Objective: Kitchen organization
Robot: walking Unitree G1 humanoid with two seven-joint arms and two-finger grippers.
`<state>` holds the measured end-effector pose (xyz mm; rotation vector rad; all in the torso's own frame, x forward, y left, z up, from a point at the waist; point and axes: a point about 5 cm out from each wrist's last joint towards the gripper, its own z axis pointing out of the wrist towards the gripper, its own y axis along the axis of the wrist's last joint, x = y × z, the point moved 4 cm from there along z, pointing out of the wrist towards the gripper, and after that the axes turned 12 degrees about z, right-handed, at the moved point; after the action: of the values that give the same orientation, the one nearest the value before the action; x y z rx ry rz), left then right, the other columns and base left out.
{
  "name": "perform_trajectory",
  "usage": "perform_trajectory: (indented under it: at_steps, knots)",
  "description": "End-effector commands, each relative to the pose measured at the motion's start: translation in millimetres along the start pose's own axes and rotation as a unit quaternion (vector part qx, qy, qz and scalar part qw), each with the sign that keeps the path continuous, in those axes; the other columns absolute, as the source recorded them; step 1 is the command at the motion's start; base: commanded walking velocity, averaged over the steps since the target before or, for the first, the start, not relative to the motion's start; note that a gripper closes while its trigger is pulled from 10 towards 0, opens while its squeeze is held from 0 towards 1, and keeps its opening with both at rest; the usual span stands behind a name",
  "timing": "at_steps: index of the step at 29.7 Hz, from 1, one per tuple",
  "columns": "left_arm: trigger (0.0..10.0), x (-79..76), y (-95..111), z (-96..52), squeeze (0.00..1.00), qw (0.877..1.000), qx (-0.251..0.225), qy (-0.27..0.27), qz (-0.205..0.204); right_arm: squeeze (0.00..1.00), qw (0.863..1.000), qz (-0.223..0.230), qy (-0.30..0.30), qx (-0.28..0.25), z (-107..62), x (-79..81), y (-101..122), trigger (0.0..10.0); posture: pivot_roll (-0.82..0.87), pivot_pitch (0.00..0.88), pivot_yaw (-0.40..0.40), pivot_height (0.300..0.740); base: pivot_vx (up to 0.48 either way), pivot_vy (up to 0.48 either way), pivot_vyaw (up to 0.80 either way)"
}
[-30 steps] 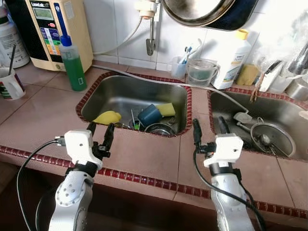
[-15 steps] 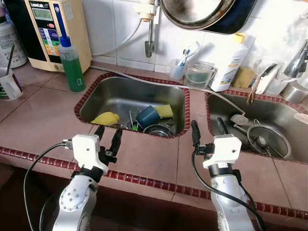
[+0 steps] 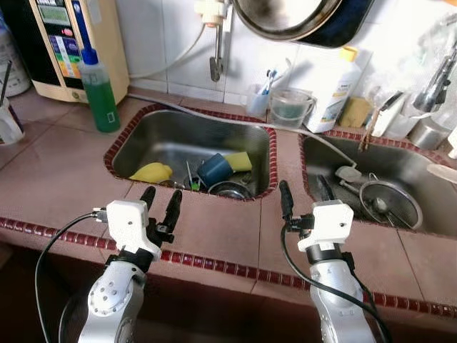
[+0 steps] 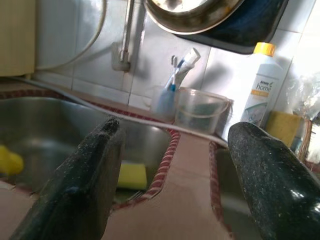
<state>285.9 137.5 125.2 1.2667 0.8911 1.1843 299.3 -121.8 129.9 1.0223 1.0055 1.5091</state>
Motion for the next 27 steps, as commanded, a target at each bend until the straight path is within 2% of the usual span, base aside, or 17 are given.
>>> perform_trajectory:
  at_steps: [1, 11, 25, 27]
  knots:
    - [10.0, -0.4, 2, -0.7, 0.0, 1.0, 0.0, -0.003, 0.003, 0.0, 1.0, 0.002, -0.002, -0.003, -0.6, 0.2, 3, 10.0, -0.15, 0.0, -0.062, 0.732, -0.281, 0.0, 0.0]
    - [10.0, -3.4, 2, 0.0, 0.0, 1.0, -0.001, -0.006, 0.0, 0.0, 1.0, 0.003, -0.004, 0.0, -2.2, 0.6, 2, 10.0, -0.15, 0.0, -0.061, 0.732, -0.265, 0.0, 0.0]
    - [10.0, -5.3, 0, -0.5, 0.0, 1.0, -0.002, -0.011, -0.001, 0.0, 1.0, -0.001, 0.009, 0.012, -4.5, 2.7, -4, 10.0, -0.15, 0.009, -0.062, 0.732, 0.0, 0.0, 0.0]
    - [10.0, -5.9, -3, -2.1, 0.0, 1.0, 0.0, -0.017, 0.014, 0.0, 0.999, -0.007, 0.023, 0.024, -7.3, 4.7, -11, 10.0, -0.15, 0.013, -0.063, 0.732, 0.0, 0.0, 0.0]
